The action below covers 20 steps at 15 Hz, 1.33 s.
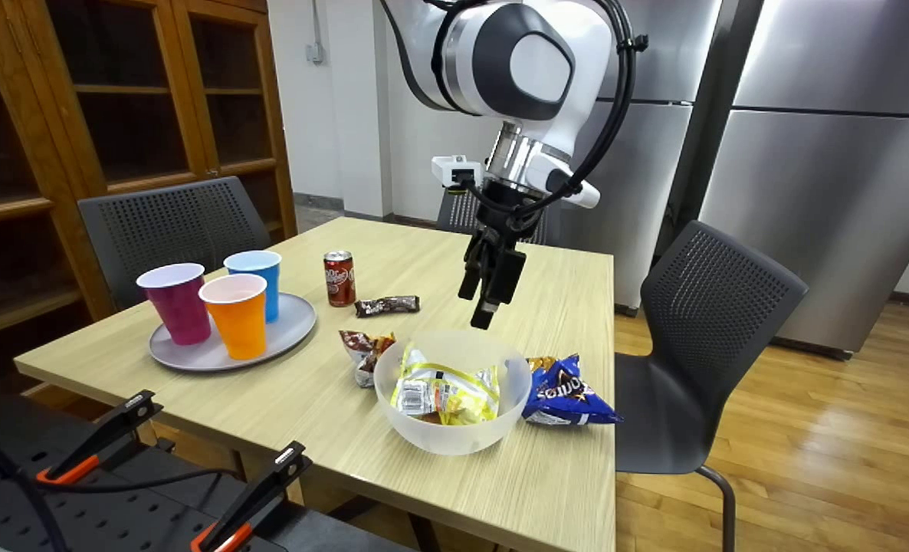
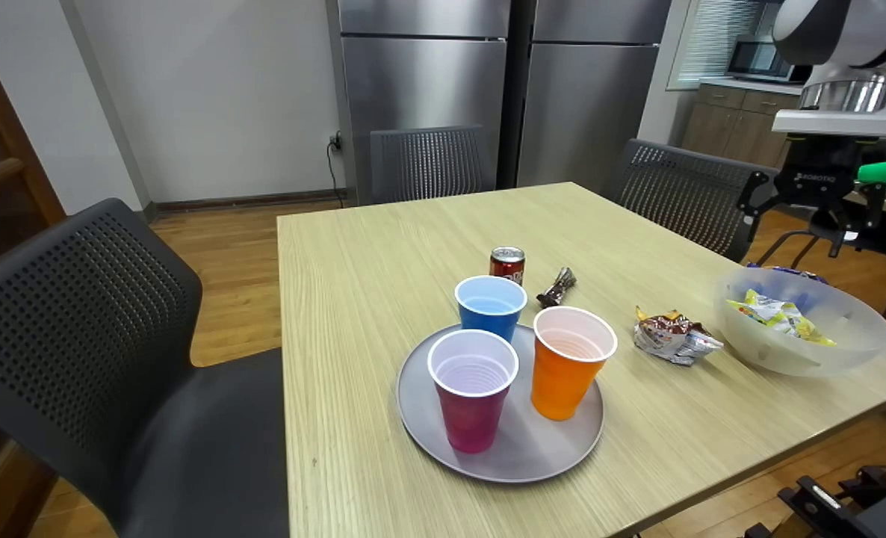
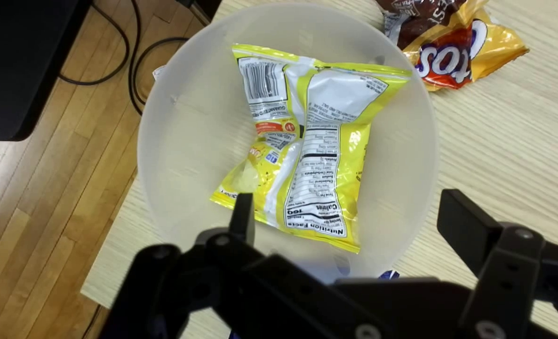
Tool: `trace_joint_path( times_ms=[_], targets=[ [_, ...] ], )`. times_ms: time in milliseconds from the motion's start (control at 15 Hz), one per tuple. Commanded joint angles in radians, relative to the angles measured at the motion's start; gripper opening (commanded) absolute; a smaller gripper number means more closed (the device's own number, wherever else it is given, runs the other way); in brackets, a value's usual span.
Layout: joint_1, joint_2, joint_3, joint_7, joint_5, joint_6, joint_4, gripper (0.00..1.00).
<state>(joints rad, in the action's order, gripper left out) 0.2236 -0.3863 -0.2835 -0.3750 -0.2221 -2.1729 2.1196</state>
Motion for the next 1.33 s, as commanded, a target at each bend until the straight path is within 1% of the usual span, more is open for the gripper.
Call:
trace_joint_path(
  times_ms=[0,67,267,467,867,1267],
  targets=[
    [0.006,0.0,0.006,-0.002,0.003,0.002,-0.002,1.0],
    [0.006,0.001,0.008,0.003,0.001,-0.01,0.004,1.0],
    [0.02,0.003,0.017,-0.006,-0.066,-0.02,-0.001,1.0],
    [0.026,0.008,0.02,-0.003,-0.14,-0.059,0.005,1.0],
    [0.047,-0.015,0.013,-0.034,-0.241,-0.089,-0.029,1.0],
    [0.079,-0.055,0.012,-0.064,-0.327,-0.151,-0.077,1.0]
  ],
)
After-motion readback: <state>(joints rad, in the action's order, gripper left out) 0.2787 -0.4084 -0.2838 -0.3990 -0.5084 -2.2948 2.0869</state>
